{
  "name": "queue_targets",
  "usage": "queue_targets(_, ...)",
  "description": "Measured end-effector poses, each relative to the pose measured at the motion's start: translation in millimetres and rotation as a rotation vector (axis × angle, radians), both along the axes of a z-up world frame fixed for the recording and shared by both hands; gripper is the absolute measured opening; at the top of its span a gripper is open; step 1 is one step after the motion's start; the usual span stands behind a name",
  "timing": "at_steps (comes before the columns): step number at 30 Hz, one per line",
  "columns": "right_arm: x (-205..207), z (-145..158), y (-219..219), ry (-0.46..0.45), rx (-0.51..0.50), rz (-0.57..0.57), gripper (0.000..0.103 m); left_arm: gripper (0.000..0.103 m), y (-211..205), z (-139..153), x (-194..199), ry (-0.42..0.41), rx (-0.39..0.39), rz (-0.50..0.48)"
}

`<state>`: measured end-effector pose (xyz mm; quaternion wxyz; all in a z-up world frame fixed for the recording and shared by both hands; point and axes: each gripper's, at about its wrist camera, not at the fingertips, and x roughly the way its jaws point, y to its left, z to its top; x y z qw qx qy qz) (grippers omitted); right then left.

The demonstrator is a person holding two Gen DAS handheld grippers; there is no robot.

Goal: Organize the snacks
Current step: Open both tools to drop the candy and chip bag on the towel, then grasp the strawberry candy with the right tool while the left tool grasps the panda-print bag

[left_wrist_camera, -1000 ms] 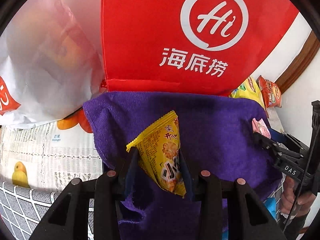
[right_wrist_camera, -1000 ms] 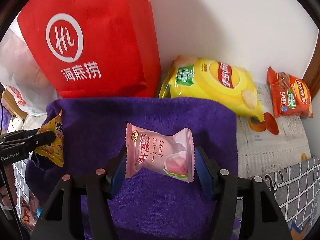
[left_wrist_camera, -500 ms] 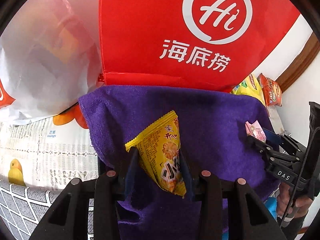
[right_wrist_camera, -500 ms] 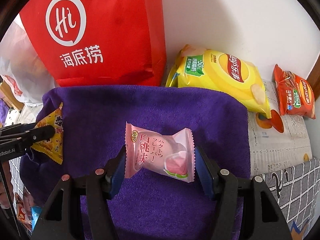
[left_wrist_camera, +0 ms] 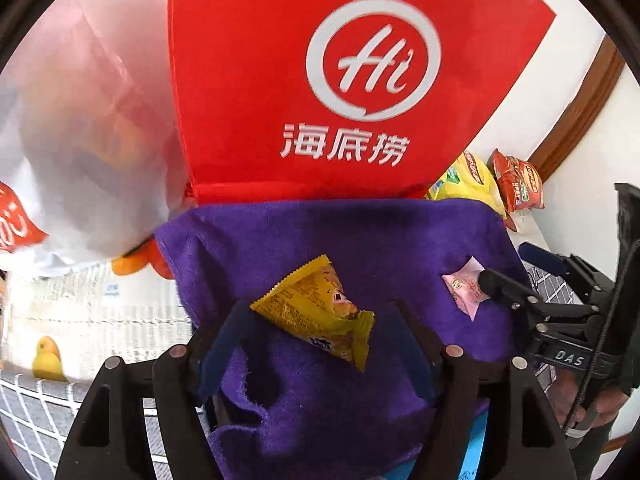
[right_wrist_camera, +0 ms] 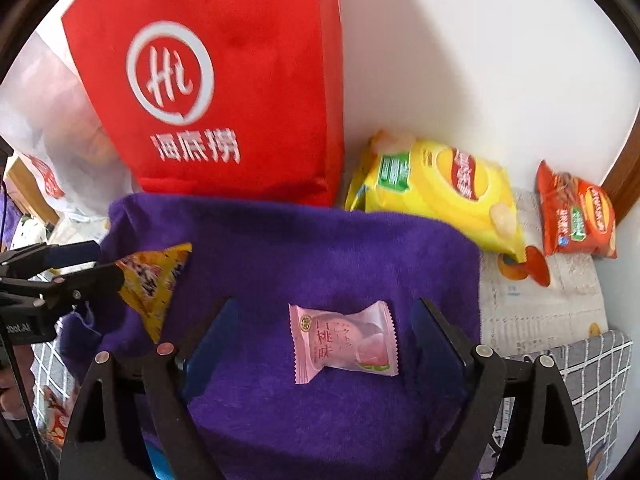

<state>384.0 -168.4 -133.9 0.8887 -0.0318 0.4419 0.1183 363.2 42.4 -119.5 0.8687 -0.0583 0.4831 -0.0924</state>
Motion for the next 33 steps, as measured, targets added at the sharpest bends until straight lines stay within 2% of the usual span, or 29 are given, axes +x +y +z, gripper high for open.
queue_targets(6,-18,29,1,-0.091,0.046,-0.04,0.088,0.072,5,31,-17,-0.081,0.08,0.024)
queue_targets(10,-37,49,6,-0.151,0.055,-0.019,0.088,0.072,14,50,-39,-0.116,0.072,0.038)
queue_targets(14,-56,59,9,-0.131,0.062,-0.002,0.088,0.072,19,62,-70,-0.162,0.077,0.016)
queue_targets(18,-84,66,8,-0.149,0.034,-0.025,0.088,0.072,20,67,-102,-0.183,0.042,0.011)
queue_targets(21,-109,68,4,-0.127,0.065,-0.021,0.088,0.072,24,71,-125,-0.189,0.033,0.026)
queue_targets(27,-154,63,-2,-0.111,0.061,-0.027,0.088,0.072,26,72,-166,-0.193,0.094,0.032)
queue_targets(33,-187,47,-12,-0.064,0.057,-0.042,0.087,0.072,36,63,-193,-0.158,0.063,0.047)
